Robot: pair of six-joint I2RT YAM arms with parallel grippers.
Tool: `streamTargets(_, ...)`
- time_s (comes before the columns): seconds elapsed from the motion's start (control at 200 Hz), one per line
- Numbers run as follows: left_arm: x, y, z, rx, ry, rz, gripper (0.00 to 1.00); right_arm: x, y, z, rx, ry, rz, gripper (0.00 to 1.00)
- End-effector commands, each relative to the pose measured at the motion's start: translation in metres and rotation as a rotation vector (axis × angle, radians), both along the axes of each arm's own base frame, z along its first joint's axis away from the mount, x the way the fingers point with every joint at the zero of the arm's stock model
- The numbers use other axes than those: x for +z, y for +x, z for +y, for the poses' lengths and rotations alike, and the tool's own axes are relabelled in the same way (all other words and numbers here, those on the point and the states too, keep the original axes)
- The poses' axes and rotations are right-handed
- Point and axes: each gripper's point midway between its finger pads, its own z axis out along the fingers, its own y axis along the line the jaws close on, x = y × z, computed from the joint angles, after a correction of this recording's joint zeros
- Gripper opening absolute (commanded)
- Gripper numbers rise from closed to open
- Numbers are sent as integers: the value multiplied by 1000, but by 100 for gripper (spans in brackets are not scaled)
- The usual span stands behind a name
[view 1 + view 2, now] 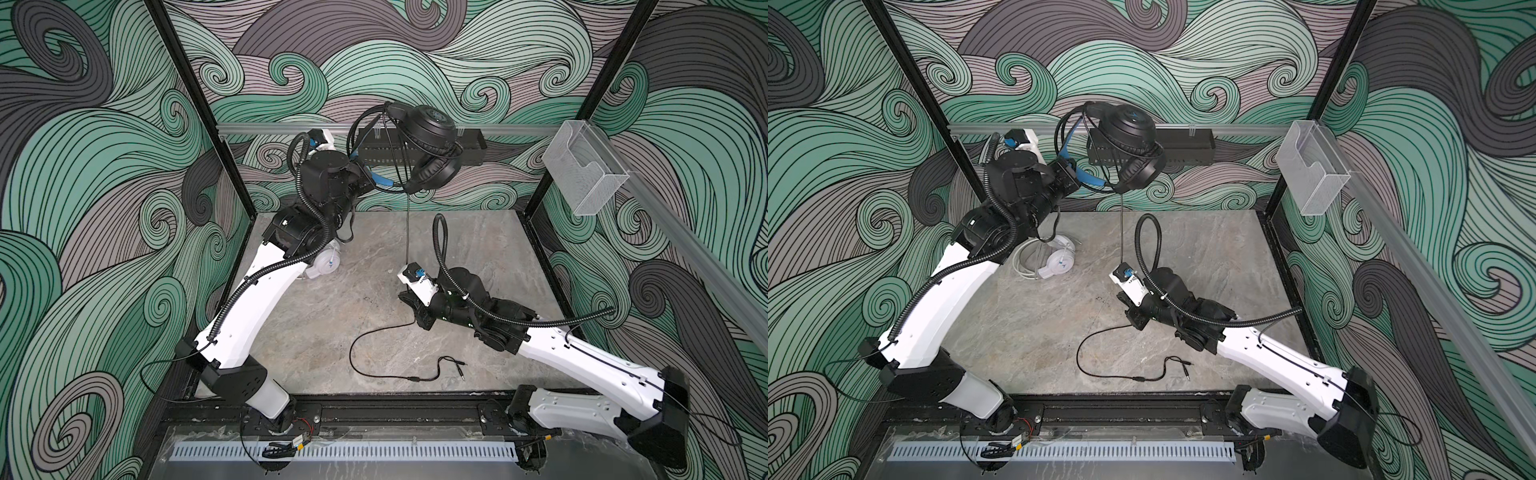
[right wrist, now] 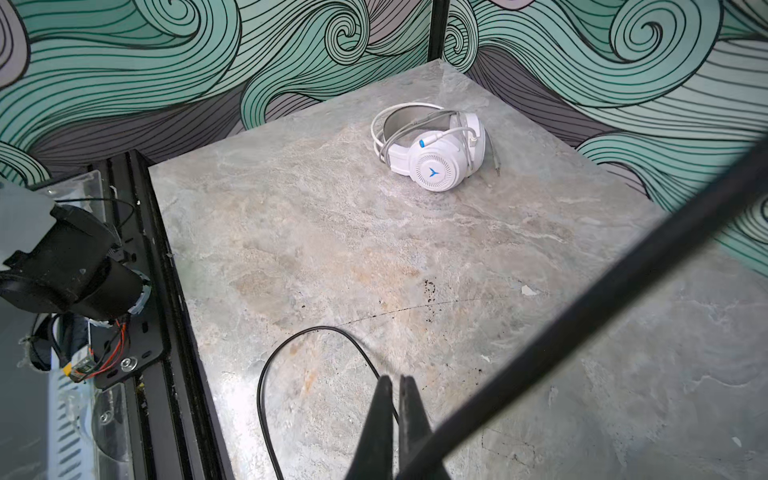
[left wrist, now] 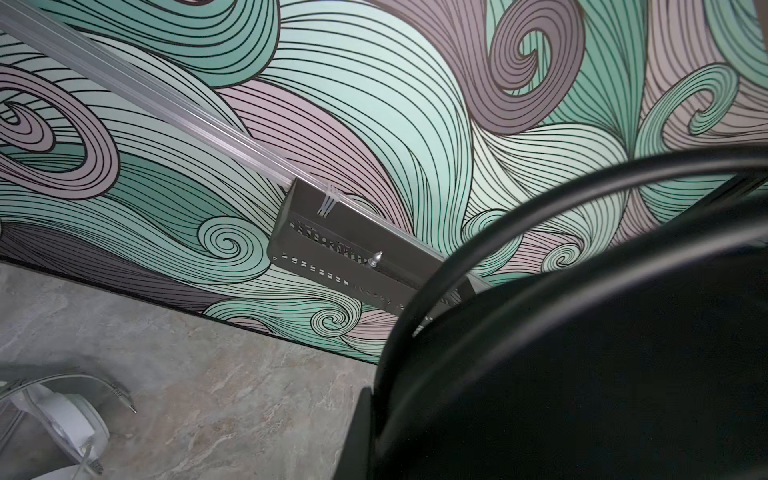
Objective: Wrap the headphones
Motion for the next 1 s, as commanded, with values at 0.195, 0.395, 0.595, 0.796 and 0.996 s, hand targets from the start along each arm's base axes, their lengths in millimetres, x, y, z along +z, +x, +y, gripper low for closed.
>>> streamTargets(0.195,-6,15,24,208,322,-82,0,42,-5,-16,-7,-171,-156,0)
streamTargets(0.395,-37,10,6,235,683,-83,0,72,-4,-24,-17,-217,-205,0)
streamTargets(0.595,-69,-6,-2,145,948,-80,0,94,1,-43,-35,-322,-285,0)
streamTargets(0.796,-96,-30,-4,-42,1159,-48,0,99,14,-74,-89,-506,-413,0)
streamTargets(0.996,-118,-52,-9,-182,1280,-22,0,114,29,-93,-159,-645,-532,0)
